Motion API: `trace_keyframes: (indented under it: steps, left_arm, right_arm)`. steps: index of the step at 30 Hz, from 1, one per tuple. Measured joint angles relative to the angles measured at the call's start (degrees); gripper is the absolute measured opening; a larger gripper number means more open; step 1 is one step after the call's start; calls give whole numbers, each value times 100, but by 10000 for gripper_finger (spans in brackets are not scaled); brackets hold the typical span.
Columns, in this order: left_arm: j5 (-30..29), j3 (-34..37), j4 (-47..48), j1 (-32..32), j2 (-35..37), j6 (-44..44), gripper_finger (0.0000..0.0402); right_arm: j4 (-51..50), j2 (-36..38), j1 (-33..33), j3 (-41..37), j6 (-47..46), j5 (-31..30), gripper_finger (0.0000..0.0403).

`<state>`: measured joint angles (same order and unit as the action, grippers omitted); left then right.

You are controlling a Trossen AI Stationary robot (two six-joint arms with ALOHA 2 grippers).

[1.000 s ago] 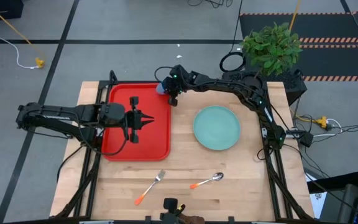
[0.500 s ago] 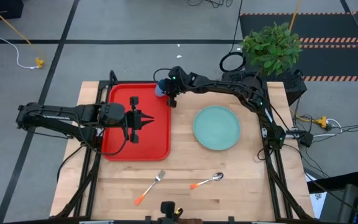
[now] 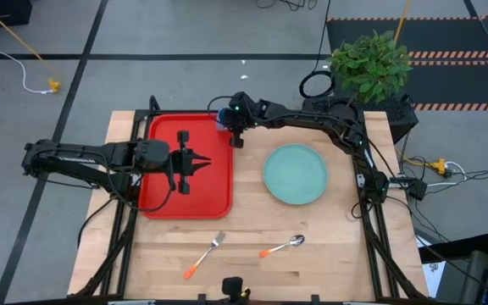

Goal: Pick and place plate/cup/fork/spoon on tray
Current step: Put the blue cup on the red serving tray

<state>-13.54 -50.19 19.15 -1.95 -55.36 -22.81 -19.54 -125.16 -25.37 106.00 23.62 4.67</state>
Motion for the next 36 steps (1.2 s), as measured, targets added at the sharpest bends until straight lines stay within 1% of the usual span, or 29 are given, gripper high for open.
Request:
trace_keyframes:
  steps: [7, 14, 27, 29, 36]
  left_arm:
    - [0, 0, -21, -1, 0, 2, 47]
    - [0, 0, -17, -1, 0, 4, 47]
    - [0, 0, 86, -1, 0, 17, 47]
    - [0, 0, 86, -1, 0, 41, 47]
    - [0, 0, 84, -1, 0, 59, 47]
  right_arm:
    - [-120, -2, -7, 0, 15, 4, 4]
    - [63, -2, -6, 0, 11, 4, 4]
    - [81, -2, -6, 0, 216, 6, 6]
    - [84, -2, -6, 0, 216, 6, 13]
    - [87, -2, -6, 0, 216, 6, 55]
